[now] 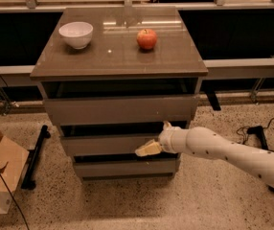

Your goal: Open middle drawer

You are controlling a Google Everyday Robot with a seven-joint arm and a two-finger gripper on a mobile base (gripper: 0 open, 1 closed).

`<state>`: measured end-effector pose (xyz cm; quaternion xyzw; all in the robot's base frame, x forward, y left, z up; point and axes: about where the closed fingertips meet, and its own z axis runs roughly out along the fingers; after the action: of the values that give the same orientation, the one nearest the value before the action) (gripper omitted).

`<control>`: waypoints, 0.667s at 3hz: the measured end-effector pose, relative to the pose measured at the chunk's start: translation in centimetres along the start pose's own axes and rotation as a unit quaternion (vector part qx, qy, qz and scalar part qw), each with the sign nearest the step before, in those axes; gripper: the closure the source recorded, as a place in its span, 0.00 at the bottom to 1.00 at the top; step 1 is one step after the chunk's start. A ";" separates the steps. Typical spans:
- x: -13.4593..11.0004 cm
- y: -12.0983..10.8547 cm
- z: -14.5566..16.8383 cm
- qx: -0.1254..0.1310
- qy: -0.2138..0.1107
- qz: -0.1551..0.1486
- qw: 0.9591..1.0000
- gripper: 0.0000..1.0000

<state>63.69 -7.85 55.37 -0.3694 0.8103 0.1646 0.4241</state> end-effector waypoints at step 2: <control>1.2 -1.5 6.4 -0.022 -0.002 0.028 0.999 0.00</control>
Offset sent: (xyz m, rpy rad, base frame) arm 0.0839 0.0335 -0.1042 0.0859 0.1413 -0.0133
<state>67.96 -5.70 50.78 -0.3559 0.8157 0.1950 0.4123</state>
